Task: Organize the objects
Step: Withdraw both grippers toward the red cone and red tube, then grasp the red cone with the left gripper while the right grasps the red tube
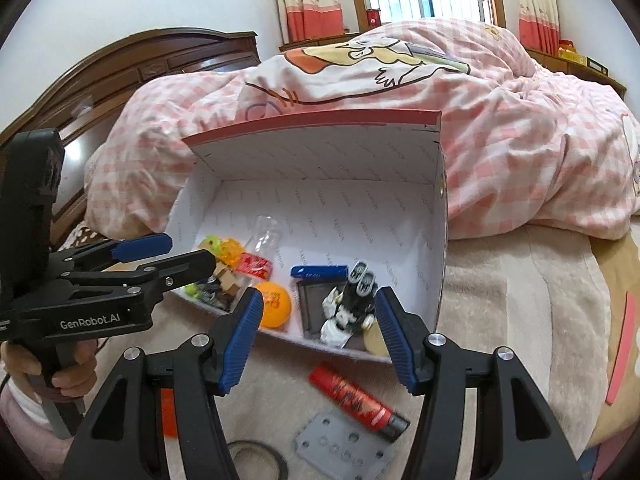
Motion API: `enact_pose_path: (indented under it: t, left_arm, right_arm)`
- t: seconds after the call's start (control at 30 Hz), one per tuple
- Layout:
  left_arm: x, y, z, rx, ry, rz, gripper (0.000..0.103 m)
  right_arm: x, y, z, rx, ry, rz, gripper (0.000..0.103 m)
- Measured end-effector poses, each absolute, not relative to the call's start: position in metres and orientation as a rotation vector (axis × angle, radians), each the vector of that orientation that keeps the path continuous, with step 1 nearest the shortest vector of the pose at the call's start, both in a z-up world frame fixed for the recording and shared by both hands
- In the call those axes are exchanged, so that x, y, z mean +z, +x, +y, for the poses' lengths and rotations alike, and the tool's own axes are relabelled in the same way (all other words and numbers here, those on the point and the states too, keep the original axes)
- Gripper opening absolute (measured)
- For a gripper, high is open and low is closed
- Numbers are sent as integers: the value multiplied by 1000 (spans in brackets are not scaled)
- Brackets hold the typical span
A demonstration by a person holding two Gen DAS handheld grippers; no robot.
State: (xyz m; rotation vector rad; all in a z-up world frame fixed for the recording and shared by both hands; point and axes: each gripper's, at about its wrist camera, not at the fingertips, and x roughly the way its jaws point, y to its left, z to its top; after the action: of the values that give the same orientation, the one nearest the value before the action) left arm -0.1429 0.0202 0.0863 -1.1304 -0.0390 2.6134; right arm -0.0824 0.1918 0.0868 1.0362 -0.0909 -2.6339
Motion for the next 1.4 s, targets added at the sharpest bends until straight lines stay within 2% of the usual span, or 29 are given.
enact_pose_path:
  t: [0.4,0.67,0.87,1.23,1.4]
  left_arm:
    - [82,-92,23,2580,-1125,-28,78]
    - [68,-65,20,2556,-1147,-2,78]
    - [50,-53,18,2525,-1204,15,78]
    - [37,-42,15,2474,-1220,47,78]
    - [27,-42,15,2462,-1261,62,78]
  right_arm:
    - [69,-40,201,-2607,1072,-127,60]
    - [50,-20,208,-2617,1111,-58,60]
    - [40,-30,215,-2618,1162,-47,60]
    - [21,-60,203,-2573,1243,114,60]
    - [17,-63,205,-2561,1263,58,60]
